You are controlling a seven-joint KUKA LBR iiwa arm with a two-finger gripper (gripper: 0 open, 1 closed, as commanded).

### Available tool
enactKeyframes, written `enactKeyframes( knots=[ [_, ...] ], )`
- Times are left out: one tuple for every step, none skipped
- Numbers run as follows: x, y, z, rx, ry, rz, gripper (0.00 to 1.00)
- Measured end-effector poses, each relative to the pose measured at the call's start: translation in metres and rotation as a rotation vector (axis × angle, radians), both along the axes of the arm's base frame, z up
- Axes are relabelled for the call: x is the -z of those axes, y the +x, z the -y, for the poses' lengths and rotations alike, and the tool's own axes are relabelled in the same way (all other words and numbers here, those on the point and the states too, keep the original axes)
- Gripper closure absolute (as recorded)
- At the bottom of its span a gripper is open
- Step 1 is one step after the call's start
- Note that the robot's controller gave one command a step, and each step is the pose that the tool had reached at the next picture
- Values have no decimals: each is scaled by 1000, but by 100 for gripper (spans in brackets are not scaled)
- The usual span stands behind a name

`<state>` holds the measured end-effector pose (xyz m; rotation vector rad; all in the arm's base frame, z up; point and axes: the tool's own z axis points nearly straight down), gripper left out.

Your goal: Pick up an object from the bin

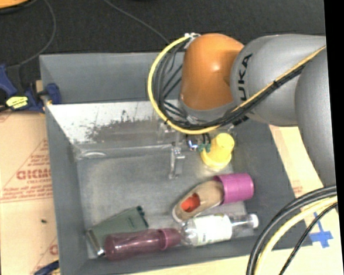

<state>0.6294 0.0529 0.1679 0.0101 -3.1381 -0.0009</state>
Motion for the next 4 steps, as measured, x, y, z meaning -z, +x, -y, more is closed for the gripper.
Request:
enactKeyframes(
  knots=[
    [-5,1,0,1,1,8,0],
    [87,-56,20,-46,1,9,0],
    [48,-46,78,-174,-3,16,0],
    [87,-56,80,32,1,12,0]
  ],
)
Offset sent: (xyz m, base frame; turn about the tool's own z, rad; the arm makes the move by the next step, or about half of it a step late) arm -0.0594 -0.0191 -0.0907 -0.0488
